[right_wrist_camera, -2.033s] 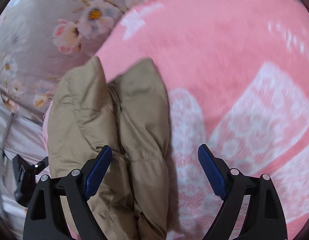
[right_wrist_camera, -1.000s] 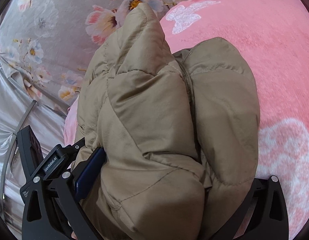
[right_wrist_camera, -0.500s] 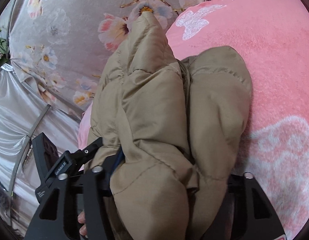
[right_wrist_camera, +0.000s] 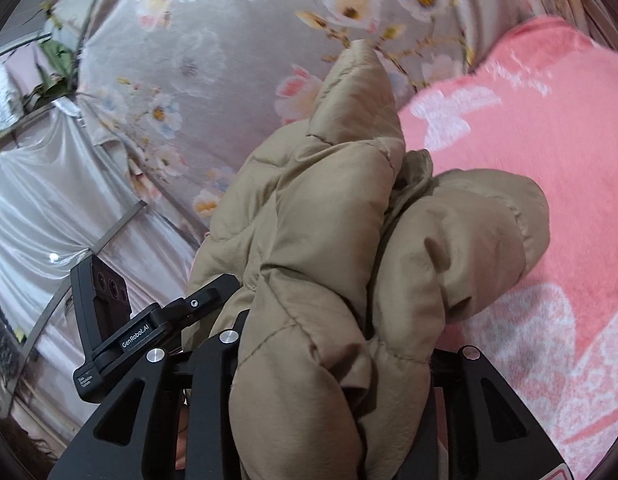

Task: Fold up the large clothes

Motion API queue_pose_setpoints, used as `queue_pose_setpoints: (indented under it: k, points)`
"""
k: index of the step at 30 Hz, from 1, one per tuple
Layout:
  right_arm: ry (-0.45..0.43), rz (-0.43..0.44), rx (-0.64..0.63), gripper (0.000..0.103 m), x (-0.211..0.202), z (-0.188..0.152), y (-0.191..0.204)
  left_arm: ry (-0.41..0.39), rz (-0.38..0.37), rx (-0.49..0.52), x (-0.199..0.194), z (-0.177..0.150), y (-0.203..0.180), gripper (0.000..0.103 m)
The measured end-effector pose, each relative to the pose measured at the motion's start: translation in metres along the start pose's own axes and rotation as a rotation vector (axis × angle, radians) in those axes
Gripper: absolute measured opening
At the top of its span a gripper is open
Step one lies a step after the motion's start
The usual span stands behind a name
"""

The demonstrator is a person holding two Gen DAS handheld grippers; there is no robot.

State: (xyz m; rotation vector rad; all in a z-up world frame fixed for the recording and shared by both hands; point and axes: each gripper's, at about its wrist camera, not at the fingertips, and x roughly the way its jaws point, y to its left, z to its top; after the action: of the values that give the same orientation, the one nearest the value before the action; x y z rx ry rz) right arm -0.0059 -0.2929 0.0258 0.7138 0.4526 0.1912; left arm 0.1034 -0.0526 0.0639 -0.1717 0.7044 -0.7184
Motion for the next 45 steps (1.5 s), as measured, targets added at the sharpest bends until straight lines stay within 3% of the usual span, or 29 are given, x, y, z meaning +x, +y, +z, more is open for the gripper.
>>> queue_pose_setpoints:
  k: [5, 9, 19, 25, 33, 40, 45]
  points:
    - [-0.028, 0.029, -0.061, 0.034, -0.011, 0.018, 0.030, -0.077, -0.016, 0.040, -0.028, 0.021, -0.015, 0.069]
    - [-0.044, 0.049, -0.100, 0.034, -0.003, 0.035, 0.047, -0.117, -0.038, 0.056, -0.040, 0.046, -0.005, 0.069]
    - [-0.062, 0.116, -0.238, 0.034, 0.076, 0.088, 0.119, -0.227, 0.050, 0.103, -0.053, 0.112, 0.052, 0.069]
    - [0.013, 0.113, -0.204, 0.034, 0.168, 0.088, 0.124, -0.183, 0.111, 0.048, -0.021, 0.132, 0.132, 0.069]
    - [0.131, 0.070, -0.153, 0.034, 0.269, 0.053, 0.103, -0.087, 0.187, 0.010, 0.036, 0.119, 0.214, 0.069]
    - [0.171, 0.033, -0.164, 0.035, 0.309, 0.030, 0.088, -0.062, 0.258, 0.004, 0.066, 0.103, 0.257, 0.070]
    - [0.208, -0.026, -0.187, 0.041, 0.326, 0.016, 0.079, -0.055, 0.271, -0.033, 0.074, 0.093, 0.279, 0.079]
